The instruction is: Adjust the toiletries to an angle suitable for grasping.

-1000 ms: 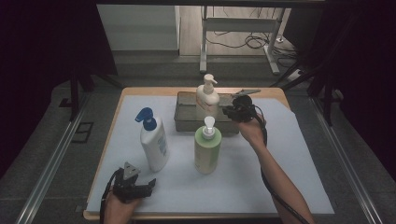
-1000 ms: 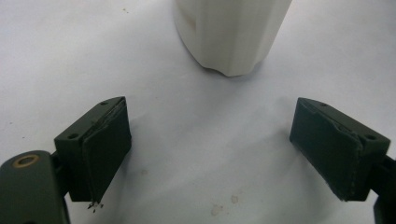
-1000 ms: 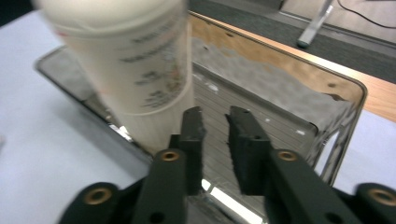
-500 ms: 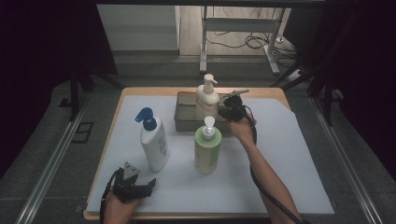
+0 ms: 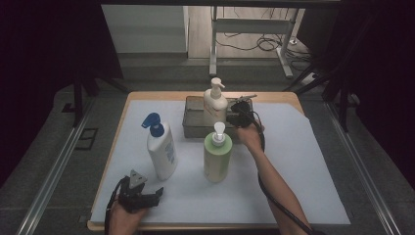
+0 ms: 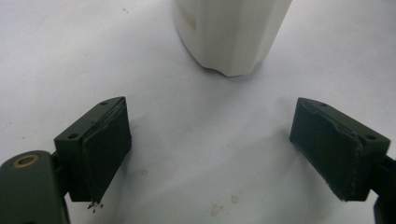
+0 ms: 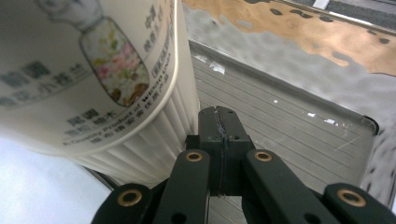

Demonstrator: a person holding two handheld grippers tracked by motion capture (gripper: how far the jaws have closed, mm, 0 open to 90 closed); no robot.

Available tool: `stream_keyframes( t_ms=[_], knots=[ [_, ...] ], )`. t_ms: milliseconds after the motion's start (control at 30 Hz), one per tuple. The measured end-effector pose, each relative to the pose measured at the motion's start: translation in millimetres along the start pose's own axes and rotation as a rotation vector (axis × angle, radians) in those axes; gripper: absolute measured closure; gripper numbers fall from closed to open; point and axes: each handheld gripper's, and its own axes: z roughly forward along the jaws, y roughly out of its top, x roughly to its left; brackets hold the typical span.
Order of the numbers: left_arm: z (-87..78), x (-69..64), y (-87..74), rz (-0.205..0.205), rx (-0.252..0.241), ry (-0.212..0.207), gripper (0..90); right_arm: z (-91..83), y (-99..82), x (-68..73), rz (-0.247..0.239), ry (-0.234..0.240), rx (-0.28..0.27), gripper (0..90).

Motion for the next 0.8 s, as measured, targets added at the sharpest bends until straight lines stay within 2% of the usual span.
stream_keyframes(
  t_ms=[800],
  knots=[
    [0.1,-0.1,0.1,-0.002,-0.001,-0.001,12.2,15.9,9.0,24.2,-0.023,0.072,0.016,88.4]
  ],
)
